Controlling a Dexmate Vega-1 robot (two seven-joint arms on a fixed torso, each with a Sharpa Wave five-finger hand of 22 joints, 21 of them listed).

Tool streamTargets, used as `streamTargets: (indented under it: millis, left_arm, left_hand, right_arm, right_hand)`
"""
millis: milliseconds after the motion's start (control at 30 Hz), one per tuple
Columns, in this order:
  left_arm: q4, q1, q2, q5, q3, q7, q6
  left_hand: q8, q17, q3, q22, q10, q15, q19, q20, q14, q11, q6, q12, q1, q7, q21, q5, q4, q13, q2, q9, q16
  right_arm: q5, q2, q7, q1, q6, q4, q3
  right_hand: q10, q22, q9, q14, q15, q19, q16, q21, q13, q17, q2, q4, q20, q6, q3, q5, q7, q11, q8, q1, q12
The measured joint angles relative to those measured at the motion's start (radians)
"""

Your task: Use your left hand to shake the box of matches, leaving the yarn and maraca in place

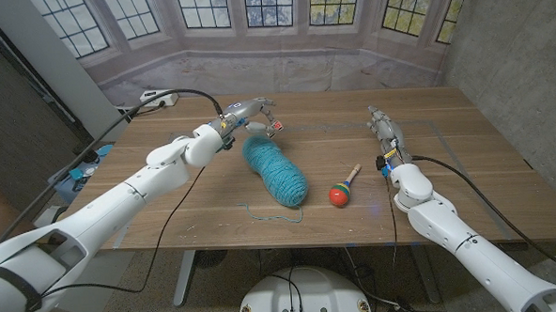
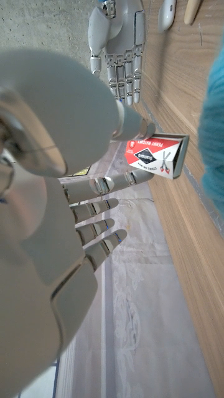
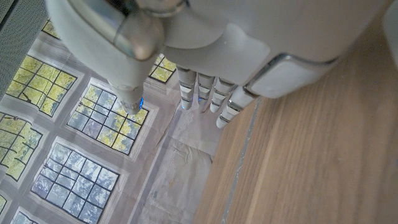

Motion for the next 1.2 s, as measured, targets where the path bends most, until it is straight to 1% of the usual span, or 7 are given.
streamTargets:
  millis: [133,200,600,700,833,900,1200]
  left_arm:
    - [0.012,-0.002,-0.015,-0.008,0.009,0.0,-0.005]
    - [0.018,-0.004,-0.022,-0.011,0.013,0.001,-0.007]
    - [0.057,-0.02,-0.064,-0.039,0.041,0.002,-0.023]
    - [0.063,-0.024,-0.071,-0.042,0.046,0.001,-0.024]
    - [0.07,-0.029,-0.077,-0.046,0.053,-0.001,-0.026]
    - [0.072,-0.03,-0.079,-0.049,0.054,-0.002,-0.027]
    - [0.078,-0.037,-0.086,-0.052,0.061,-0.003,-0.028]
  left_hand:
    - [0.0,0.0,0.0,0.0,0.0,0.001,0.0,0.0,0.001,0.0,0.0,0.0,0.0,0.0,0.0,0.0,0.0,0.0,0.0,0.004,0.0]
    - [0.0,0.0,0.0,0.0,-0.005,0.004,0.0,0.0,0.004,0.005,0.0,0.0,0.0,0.0,0.0,0.0,0.0,0.0,0.0,0.005,0.0]
    - [0.0,0.0,0.0,0.0,-0.005,0.008,0.0,0.0,0.0,0.005,0.0,0.0,-0.004,0.0,0.0,0.0,0.0,0.0,0.004,0.005,0.0]
    - [0.0,0.0,0.0,0.0,-0.005,0.008,-0.005,0.005,0.0,0.005,0.0,0.0,-0.004,0.0,0.0,0.0,0.0,0.0,0.004,0.005,0.0]
    - [0.0,0.0,0.0,0.0,-0.005,0.007,-0.005,0.005,0.0,0.005,0.0,0.0,-0.004,0.0,0.0,0.0,0.0,0.0,0.004,0.005,0.0]
    - [0.0,0.0,0.0,0.0,-0.005,0.007,-0.005,0.005,0.0,0.005,-0.005,0.0,-0.004,0.005,0.0,0.0,0.0,0.0,0.004,0.005,0.0]
    - [0.0,0.0,0.0,0.0,-0.005,0.007,-0.005,0.005,0.0,0.005,-0.005,0.0,-0.007,0.005,0.0,0.0,0.0,0.0,0.007,0.004,0.0]
  right_arm:
    - [0.0,0.0,-0.004,-0.006,0.001,-0.003,0.002]
    - [0.0,0.0,-0.005,-0.008,0.002,-0.004,0.004]
    - [0.004,-0.001,-0.012,-0.02,0.005,-0.01,0.011]
    - [0.005,-0.001,-0.012,-0.021,0.006,-0.01,0.012]
    - [0.006,-0.001,-0.012,-0.023,0.007,-0.01,0.015]
    - [0.007,-0.002,-0.012,-0.024,0.007,-0.01,0.016]
    - [0.011,-0.002,-0.012,-0.026,0.01,-0.007,0.018]
  right_hand:
    - [0.0,0.0,0.0,0.0,0.0,0.0,0.0,0.0,0.0,0.0,0.0,0.0,0.0,0.0,0.0,0.0,0.0,0.0,0.0,0.0,0.0]
    - [0.0,0.0,0.0,0.0,0.0,0.0,0.0,0.0,0.0,0.0,0.0,0.0,0.0,0.0,0.0,0.0,0.0,0.0,0.0,0.0,0.0]
    - [0.0,0.0,0.0,0.0,0.0,0.0,0.0,0.0,0.0,0.0,0.0,0.0,0.0,0.0,0.0,0.0,0.0,0.0,0.0,0.0,0.0]
    - [0.0,0.0,0.0,0.0,0.0,0.0,0.0,0.0,0.0,0.0,0.0,0.0,0.0,0.0,0.0,0.0,0.0,0.0,0.0,0.0,0.0]
    - [0.0,0.0,0.0,0.0,0.0,0.0,0.0,0.0,0.0,0.0,0.0,0.0,0.0,0.0,0.0,0.0,0.0,0.0,0.0,0.0,0.0]
    - [0.0,0.0,0.0,0.0,0.0,0.0,0.0,0.0,0.0,0.0,0.0,0.0,0.0,0.0,0.0,0.0,0.0,0.0,0.0,0.0,0.0]
    - [0.0,0.0,0.0,0.0,0.0,0.0,0.0,0.0,0.0,0.0,0.004,0.0,0.0,0.0,0.0,0.0,0.0,0.0,0.0,0.004,0.0]
